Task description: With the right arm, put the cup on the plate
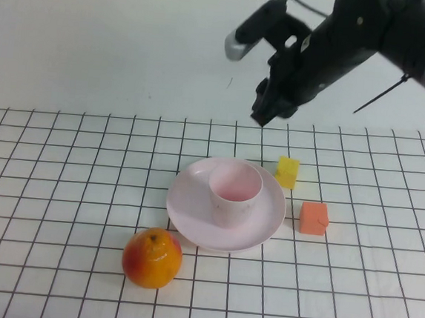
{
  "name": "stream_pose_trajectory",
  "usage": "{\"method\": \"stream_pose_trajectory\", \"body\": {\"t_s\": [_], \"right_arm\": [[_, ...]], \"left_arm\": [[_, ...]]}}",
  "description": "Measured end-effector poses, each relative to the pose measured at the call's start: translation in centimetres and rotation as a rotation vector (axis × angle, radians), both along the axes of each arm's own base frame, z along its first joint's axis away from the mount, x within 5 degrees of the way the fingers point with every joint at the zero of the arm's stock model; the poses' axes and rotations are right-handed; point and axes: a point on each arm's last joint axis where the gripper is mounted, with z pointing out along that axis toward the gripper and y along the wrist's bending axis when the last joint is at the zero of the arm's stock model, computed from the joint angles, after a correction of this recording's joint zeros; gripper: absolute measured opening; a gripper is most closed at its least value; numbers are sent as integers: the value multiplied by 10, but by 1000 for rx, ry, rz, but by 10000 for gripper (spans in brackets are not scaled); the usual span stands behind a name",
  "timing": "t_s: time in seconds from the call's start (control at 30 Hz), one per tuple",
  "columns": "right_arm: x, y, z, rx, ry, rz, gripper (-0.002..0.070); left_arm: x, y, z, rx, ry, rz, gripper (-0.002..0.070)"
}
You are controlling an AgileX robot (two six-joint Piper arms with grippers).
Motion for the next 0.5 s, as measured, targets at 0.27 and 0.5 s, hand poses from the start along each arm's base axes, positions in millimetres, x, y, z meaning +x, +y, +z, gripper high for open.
{"method": "stream_pose_trajectory", "body": {"t_s": [0.27, 0.5], "right_arm": [[-18, -46, 120, 48, -319, -80, 18], [-90, -88, 220, 153, -529, -113, 0]], "left_arm": [[0, 0, 0, 0, 0, 0, -3], [0, 0, 0, 0, 0, 0, -3]]}}
